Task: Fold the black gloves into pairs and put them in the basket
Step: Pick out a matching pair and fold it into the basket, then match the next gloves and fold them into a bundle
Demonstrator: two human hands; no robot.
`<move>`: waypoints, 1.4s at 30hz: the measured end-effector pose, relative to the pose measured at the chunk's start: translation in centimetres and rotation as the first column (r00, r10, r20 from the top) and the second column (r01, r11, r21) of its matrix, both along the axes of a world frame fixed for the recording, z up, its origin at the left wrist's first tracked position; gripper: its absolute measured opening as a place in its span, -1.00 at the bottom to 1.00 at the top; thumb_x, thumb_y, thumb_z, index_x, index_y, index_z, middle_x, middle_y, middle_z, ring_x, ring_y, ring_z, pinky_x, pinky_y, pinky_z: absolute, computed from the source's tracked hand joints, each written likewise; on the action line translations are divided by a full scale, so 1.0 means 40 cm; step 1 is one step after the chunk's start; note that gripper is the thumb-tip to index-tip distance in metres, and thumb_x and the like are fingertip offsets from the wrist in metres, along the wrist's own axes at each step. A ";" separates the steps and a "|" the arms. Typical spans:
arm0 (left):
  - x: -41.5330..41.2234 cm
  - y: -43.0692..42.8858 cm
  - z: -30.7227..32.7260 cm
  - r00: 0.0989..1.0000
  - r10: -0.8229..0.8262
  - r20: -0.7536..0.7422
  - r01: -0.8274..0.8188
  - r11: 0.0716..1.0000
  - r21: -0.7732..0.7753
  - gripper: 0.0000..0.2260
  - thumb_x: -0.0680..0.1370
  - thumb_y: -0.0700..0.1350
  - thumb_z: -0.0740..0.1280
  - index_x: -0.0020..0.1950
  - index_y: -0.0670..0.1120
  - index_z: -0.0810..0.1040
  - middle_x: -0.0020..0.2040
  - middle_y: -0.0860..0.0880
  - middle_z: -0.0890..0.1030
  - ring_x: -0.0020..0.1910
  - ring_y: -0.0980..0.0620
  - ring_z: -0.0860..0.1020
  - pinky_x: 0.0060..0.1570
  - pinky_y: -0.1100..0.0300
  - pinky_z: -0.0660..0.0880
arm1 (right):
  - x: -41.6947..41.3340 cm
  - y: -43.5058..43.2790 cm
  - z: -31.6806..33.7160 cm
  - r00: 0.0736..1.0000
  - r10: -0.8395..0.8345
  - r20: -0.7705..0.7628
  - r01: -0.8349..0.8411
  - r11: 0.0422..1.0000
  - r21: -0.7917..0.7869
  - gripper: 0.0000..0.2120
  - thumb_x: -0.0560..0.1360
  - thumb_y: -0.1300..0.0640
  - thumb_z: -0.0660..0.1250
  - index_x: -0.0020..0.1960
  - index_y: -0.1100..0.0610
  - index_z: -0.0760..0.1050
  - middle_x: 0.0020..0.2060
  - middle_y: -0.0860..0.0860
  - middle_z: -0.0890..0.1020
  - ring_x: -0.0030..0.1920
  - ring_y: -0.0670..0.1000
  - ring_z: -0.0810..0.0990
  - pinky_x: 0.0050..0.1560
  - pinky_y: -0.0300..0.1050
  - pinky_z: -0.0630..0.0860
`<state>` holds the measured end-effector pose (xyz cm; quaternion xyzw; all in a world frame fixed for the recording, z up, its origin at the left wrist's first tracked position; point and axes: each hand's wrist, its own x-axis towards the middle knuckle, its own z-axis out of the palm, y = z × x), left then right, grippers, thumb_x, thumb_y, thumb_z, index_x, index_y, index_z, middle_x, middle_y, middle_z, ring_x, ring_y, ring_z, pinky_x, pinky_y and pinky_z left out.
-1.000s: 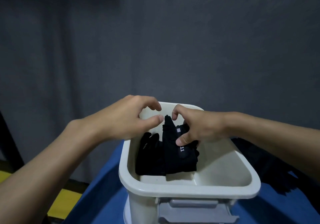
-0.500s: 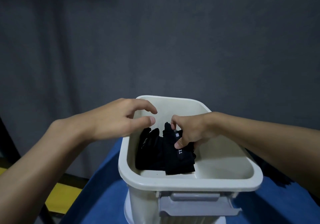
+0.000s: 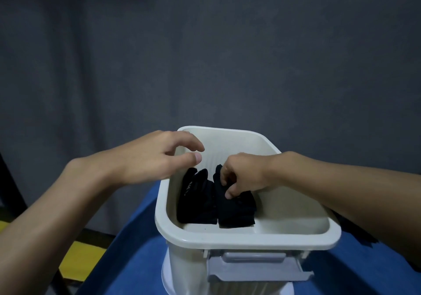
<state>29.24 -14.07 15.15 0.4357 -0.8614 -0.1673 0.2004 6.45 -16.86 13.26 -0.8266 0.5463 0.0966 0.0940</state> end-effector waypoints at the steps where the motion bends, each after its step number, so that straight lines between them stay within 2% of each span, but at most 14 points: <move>1: 0.000 0.000 0.000 1.000 0.003 -0.001 -0.003 1.000 -0.001 -0.46 0.37 0.44 0.10 0.24 0.27 0.53 0.21 0.26 0.58 0.28 0.09 0.52 0.29 0.00 0.43 | -0.001 0.002 0.003 1.000 -0.023 -0.005 0.023 0.999 0.040 -0.60 0.43 -0.05 0.49 0.19 0.09 0.55 0.01 -0.04 0.58 0.00 0.01 0.55 -0.03 -0.19 0.52; 3: 0.001 0.002 -0.001 1.000 0.003 -0.002 -0.003 1.000 -0.004 -0.46 0.37 0.43 0.11 0.24 0.26 0.53 0.21 0.27 0.58 0.27 0.08 0.52 0.29 -0.01 0.44 | -0.004 0.002 0.004 0.997 -0.066 -0.026 0.069 0.992 0.107 -0.45 0.38 -0.15 0.51 0.28 0.04 0.50 0.11 -0.07 0.58 0.12 0.02 0.56 0.18 -0.05 0.52; 6: 0.002 0.003 -0.002 1.000 -0.004 -0.005 0.004 1.000 -0.004 -0.47 0.38 0.43 0.11 0.24 0.27 0.52 0.21 0.27 0.58 0.26 0.05 0.54 0.28 -0.03 0.44 | -0.010 0.000 0.001 0.995 -0.077 -0.055 0.085 0.986 0.143 -0.36 0.32 -0.18 0.54 0.31 0.00 0.45 0.15 -0.10 0.57 0.15 0.04 0.56 0.22 0.01 0.51; 12: 0.003 0.003 -0.006 0.999 -0.029 -0.014 0.029 1.000 -0.004 -0.48 0.39 0.43 0.10 0.24 0.27 0.51 0.20 0.23 0.59 0.26 -0.05 0.54 0.26 -0.07 0.44 | -0.006 0.000 -0.009 0.992 -0.078 -0.095 0.089 0.989 0.117 -0.53 0.30 -0.22 0.53 0.08 0.01 0.56 -0.01 -0.09 0.64 0.01 0.04 0.63 0.11 0.05 0.58; 17: 0.005 -0.002 -0.009 1.000 -0.028 0.001 0.028 1.000 -0.006 -0.48 0.39 0.42 0.08 0.23 0.27 0.52 0.21 0.26 0.51 0.25 -0.08 0.54 0.24 -0.07 0.44 | -0.005 0.002 -0.006 0.986 -0.061 -0.154 0.082 0.988 0.133 -0.60 0.29 -0.24 0.53 -0.07 -0.01 0.52 -0.11 -0.10 0.63 -0.02 0.05 0.62 0.09 0.02 0.58; 19: 0.007 -0.010 -0.014 1.000 -0.020 0.001 0.020 1.000 0.005 -0.49 0.39 0.42 0.07 0.24 0.29 0.51 0.22 0.23 0.55 0.30 0.04 0.52 0.26 0.02 0.43 | -0.004 0.001 -0.008 0.984 -0.052 -0.170 0.077 0.987 0.141 -0.62 0.28 -0.26 0.53 -0.14 -0.03 0.49 -0.13 -0.11 0.62 -0.02 0.05 0.62 0.10 0.02 0.58; 20: 0.008 -0.014 -0.017 1.000 -0.019 0.001 0.019 1.000 0.009 -0.49 0.40 0.43 0.07 0.24 0.30 0.50 0.22 0.16 0.58 0.35 0.21 0.46 0.27 0.12 0.41 | -0.004 0.001 -0.010 0.983 -0.050 -0.174 0.075 0.987 0.141 -0.61 0.28 -0.27 0.53 -0.14 -0.03 0.49 -0.12 -0.11 0.63 -0.02 0.05 0.62 0.10 0.03 0.58; 22: 0.010 -0.016 -0.020 1.000 -0.026 0.010 0.026 1.000 0.004 -0.48 0.40 0.43 0.05 0.25 0.29 0.50 0.19 0.00 0.64 0.39 0.55 0.18 0.27 0.33 0.30 | -0.003 0.000 -0.011 0.983 -0.053 -0.175 0.078 0.988 0.137 -0.57 0.27 -0.30 0.52 -0.08 -0.03 0.53 -0.09 -0.10 0.64 -0.01 0.06 0.63 0.11 0.04 0.58; 23: 0.011 -0.017 -0.020 0.999 -0.032 0.013 0.032 0.999 0.000 -0.48 0.40 0.43 0.05 0.25 0.29 0.50 0.16 -0.05 0.66 0.38 0.60 0.10 0.27 0.35 0.27 | -0.004 0.001 -0.012 0.984 -0.054 -0.172 0.078 0.987 0.138 -0.55 0.27 -0.31 0.51 -0.04 -0.02 0.54 -0.08 -0.10 0.64 -0.01 0.06 0.63 0.11 0.04 0.58; 25: 0.008 -0.016 -0.019 0.999 -0.031 0.010 0.032 1.000 -0.001 -0.49 0.41 0.43 0.05 0.24 0.30 0.50 0.17 -0.02 0.66 0.40 0.54 0.16 0.30 0.27 0.31 | -0.004 0.004 -0.012 0.986 -0.052 -0.159 0.075 0.987 0.145 -0.55 0.28 -0.30 0.50 -0.02 -0.02 0.53 -0.07 -0.10 0.64 0.00 0.05 0.63 0.12 0.05 0.57; 27: 0.004 -0.010 -0.017 1.000 -0.018 -0.006 0.018 1.000 0.008 -0.51 0.40 0.42 0.07 0.23 0.31 0.50 0.22 0.15 0.60 0.35 0.23 0.44 0.29 0.09 0.40 | -0.005 0.009 -0.009 0.987 -0.052 -0.150 0.073 0.988 0.136 -0.56 0.31 -0.28 0.50 -0.02 0.00 0.52 -0.07 -0.09 0.63 0.00 0.05 0.62 0.12 0.04 0.57; 29: 0.001 -0.004 -0.014 1.000 -0.009 -0.025 0.009 1.000 0.002 -0.53 0.40 0.41 0.10 0.22 0.31 0.50 0.18 0.18 0.60 0.18 0.01 0.56 0.21 -0.02 0.46 | -0.003 0.016 -0.002 0.987 -0.046 -0.153 0.063 0.992 0.110 -0.53 0.32 -0.28 0.49 0.00 0.05 0.54 -0.06 -0.07 0.62 -0.01 0.06 0.62 0.09 0.04 0.59; 33: 0.001 -0.001 -0.007 1.000 0.013 -0.003 -0.013 0.999 -0.031 -0.58 0.40 0.42 0.11 0.19 0.38 0.47 0.09 -0.06 0.65 0.03 -0.01 0.60 0.12 -0.12 0.50 | -0.005 0.030 0.022 0.983 -0.019 -0.181 0.018 1.000 -0.006 -0.49 0.32 -0.32 0.46 0.04 0.06 0.54 0.07 -0.03 0.44 0.00 0.08 0.57 0.06 0.07 0.58; 42: -0.024 0.055 0.043 0.998 0.049 0.037 -0.046 0.995 -0.084 -0.62 0.43 0.42 0.16 0.18 0.37 0.47 0.13 0.00 0.64 0.06 -0.01 0.61 0.10 -0.10 0.54 | -0.040 0.113 0.124 0.999 -0.005 0.050 0.013 0.989 -0.147 -0.25 0.35 -0.32 0.45 0.40 0.03 0.39 0.11 -0.18 0.32 0.24 -0.04 0.43 0.25 -0.06 0.44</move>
